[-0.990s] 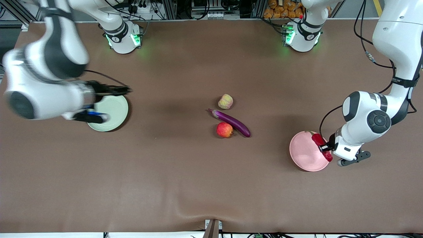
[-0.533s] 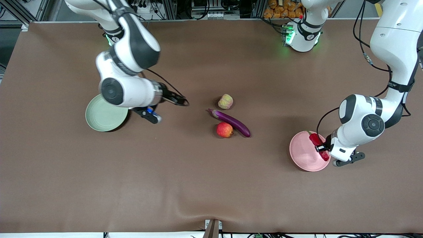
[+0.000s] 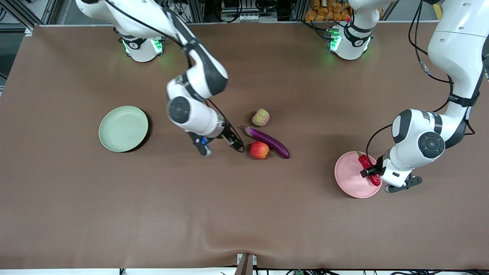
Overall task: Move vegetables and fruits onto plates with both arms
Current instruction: 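Lower the right gripper onto the red apple while the left gripper returns, then carry the apple toward the green plate while the left gripper grasps the eggplant, then release the apple on the green plate while the left gripper carries the eggplant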
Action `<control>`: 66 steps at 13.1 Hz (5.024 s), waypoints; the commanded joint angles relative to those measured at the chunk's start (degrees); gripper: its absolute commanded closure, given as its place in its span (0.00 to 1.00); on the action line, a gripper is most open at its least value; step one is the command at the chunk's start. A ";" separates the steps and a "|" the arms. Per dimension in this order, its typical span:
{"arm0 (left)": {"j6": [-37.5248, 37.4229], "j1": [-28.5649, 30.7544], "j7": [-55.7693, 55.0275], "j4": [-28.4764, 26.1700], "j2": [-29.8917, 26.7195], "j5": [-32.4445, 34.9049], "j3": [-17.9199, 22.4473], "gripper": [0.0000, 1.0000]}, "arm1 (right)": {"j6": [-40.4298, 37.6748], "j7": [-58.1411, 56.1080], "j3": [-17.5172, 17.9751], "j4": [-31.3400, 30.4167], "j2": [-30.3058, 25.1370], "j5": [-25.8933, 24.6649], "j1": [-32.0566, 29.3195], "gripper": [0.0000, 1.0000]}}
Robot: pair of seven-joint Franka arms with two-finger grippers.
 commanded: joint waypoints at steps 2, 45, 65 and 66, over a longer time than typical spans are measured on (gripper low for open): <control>-5.96 -0.85 -6.04 -0.33 -3.73 1.15 -3.31 0.00 | 11.00 2.37 -0.71 2.44 3.31 1.26 2.67 0.00; -1.75 -28.45 -75.92 1.50 11.03 18.03 -10.62 1.00 | -33.48 -82.84 -1.23 -17.48 -13.21 -29.50 -43.01 1.00; -15.98 0.28 -12.42 18.48 10.06 6.25 -16.24 1.00 | -31.98 -50.41 -0.27 -18.13 -15.23 2.31 -27.33 0.00; -15.99 1.16 -8.46 18.39 10.15 6.43 -16.16 1.00 | -28.38 -45.75 -0.27 -18.13 -14.97 2.49 -23.47 0.00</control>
